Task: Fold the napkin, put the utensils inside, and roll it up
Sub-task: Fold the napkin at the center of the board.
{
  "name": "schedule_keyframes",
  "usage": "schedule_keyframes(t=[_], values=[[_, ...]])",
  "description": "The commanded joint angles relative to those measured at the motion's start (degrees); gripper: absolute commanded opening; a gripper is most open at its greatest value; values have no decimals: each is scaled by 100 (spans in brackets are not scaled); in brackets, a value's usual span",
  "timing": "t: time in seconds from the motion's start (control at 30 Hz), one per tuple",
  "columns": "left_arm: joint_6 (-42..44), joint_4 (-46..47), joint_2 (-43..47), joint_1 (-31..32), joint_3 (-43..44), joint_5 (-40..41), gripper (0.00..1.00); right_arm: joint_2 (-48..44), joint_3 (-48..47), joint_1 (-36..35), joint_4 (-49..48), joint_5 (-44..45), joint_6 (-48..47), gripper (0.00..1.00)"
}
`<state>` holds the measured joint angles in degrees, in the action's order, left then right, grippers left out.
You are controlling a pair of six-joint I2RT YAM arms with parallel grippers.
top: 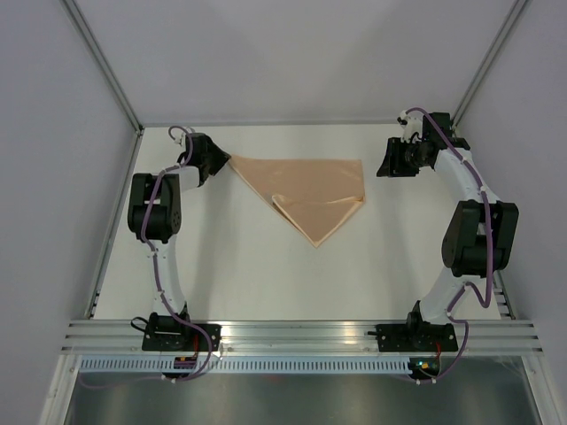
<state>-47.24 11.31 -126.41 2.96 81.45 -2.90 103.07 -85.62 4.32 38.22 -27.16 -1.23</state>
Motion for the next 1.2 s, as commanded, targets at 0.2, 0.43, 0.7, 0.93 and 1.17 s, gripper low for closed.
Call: schedule_keyframes(t=[0.2, 0.43, 0.7, 0.93, 1.17], values=[[-285, 125, -349, -50, 328, -282, 30, 64, -86, -36, -51, -44, 1, 50], [-242, 774, -113, -50, 3, -501, 7, 82, -104, -98, -7, -27, -17, 50], [-136, 2006, 441, -50, -647, -1160, 2, 152, -147, -335, 10, 114, -61, 50], [-259, 3333, 793, -24, -1175, -2328, 2, 302, -227, -897, 45, 378, -87, 49], [-198, 4062, 899, 327, -1527, -3269, 2, 398, -253, -1117, 37, 527, -105, 49]])
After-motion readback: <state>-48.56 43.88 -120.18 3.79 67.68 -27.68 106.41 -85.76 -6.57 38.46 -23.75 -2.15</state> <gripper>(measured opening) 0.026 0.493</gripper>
